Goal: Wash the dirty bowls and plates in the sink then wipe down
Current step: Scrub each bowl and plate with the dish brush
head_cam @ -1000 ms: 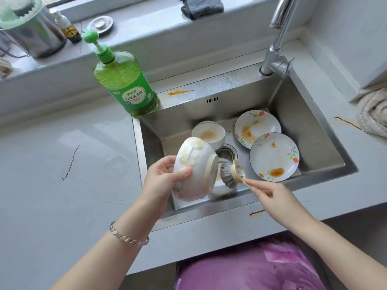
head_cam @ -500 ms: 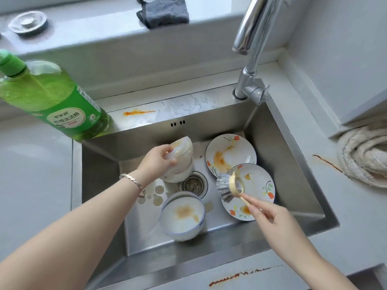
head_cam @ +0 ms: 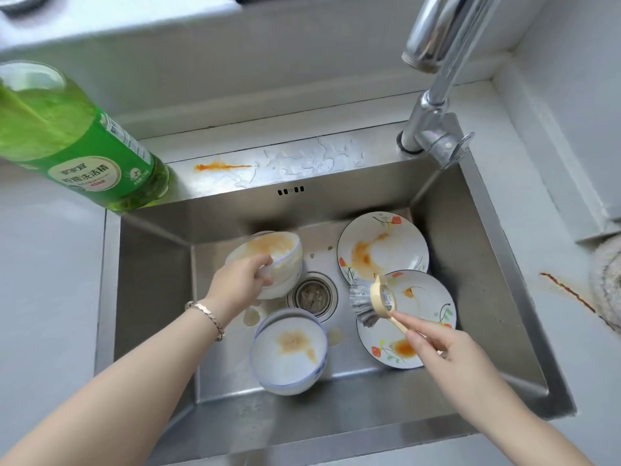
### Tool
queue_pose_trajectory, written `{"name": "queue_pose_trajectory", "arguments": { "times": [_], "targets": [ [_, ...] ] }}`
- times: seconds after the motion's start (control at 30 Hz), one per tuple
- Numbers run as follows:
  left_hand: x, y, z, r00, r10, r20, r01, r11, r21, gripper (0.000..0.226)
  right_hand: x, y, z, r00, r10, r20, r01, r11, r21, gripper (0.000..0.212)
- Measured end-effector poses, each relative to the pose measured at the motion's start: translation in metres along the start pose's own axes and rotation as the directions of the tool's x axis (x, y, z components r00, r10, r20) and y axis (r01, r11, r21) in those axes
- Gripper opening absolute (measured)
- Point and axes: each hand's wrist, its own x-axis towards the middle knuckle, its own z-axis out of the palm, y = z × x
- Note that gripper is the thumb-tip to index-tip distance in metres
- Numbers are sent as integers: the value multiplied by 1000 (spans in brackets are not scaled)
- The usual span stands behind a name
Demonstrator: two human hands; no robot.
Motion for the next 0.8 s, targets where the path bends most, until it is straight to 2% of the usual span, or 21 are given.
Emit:
{"name": "queue_pose_trajectory", "arguments": {
  "times": [0.27, 0.33, 0.43, 0.47, 0.53, 0.57, 0.63, 0.7, 0.8],
  "targets": [
    [-20, -54, -15, 971, -206, -124, 202, 978, -45, 37, 5, 0, 2, 997, 41, 64, -40, 999, -5, 35],
    [-26, -56, -16, 959, -153, -239, 157, 988, -3, 41, 4, 3, 1, 996, 46, 75, -47, 999, 13, 34],
    [-35, -35, -1, 911, 77, -405, -69, 997, 33, 45, 2, 15, -5, 997, 65, 52, -68, 996, 56, 32],
    [-37, -21, 8, 915, 117, -385, -135, 991, -18, 43, 1, 21, -9, 996, 78, 33, -80, 995, 64, 32],
    [-39, 15, 28, 970, 112, -217, -163, 959, -234, 38, -4, 35, -18, 994, 109, -12, -108, 992, 71, 34],
    [-37, 34, 39, 992, 91, -92, -117, 930, -348, 36, -7, 42, -24, 992, 120, -37, -117, 990, 81, 36],
    [-27, 70, 62, 989, 68, 131, 4, 875, -484, 39, -14, 54, -35, 986, 143, -85, -133, 985, 109, 39],
    [-12, 97, 86, 965, 92, 244, 37, 879, -476, 46, -20, 64, -46, 978, 164, -129, -149, 982, 115, 43],
    [10, 117, 118, 928, 133, 348, 4, 931, -366, 47, -27, 78, -55, 960, 208, -185, -186, 974, 127, 55]
  ]
}}
